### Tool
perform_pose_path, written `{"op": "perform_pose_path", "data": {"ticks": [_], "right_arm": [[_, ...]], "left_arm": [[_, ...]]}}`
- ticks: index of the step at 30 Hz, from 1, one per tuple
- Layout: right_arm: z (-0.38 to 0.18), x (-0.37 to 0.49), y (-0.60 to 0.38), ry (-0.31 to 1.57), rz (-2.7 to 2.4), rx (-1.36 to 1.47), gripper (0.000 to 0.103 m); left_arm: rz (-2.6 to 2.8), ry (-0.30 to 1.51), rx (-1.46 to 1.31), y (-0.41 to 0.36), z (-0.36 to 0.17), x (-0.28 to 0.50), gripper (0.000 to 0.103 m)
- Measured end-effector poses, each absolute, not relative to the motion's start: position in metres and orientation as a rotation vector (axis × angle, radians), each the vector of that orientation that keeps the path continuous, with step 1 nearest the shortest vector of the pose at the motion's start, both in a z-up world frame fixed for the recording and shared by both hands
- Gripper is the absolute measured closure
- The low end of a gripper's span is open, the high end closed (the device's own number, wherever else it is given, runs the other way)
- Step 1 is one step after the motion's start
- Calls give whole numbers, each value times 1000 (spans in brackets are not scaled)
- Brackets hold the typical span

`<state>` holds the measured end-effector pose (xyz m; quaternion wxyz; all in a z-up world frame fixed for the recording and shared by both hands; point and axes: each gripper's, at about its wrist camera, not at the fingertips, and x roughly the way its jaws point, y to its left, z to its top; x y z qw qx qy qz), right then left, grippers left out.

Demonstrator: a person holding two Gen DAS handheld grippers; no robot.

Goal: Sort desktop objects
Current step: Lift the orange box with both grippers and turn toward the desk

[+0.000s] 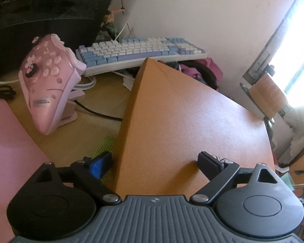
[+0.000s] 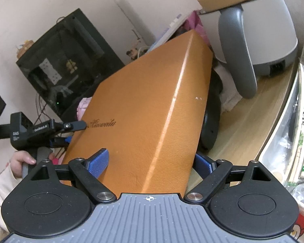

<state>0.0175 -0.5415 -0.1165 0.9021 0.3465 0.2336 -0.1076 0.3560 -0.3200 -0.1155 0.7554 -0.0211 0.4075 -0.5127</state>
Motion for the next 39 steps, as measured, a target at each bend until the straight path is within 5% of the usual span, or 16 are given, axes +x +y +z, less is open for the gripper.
{"op": "perform_pose_path", "data": {"ticks": [5, 15, 39], "right_arm": [[-125, 13, -543, 490, -200, 732, 13], [-132, 10, -547, 487, -170, 719, 13], [-97, -3, -538, 464, -142, 677, 12]], "left_arm": [[-1119, 927, -50, -319, -128, 358, 0], [-1162, 1062, -177, -323, -146, 383, 0], [-1137, 926, -195, -286, -105, 341, 0]]}}
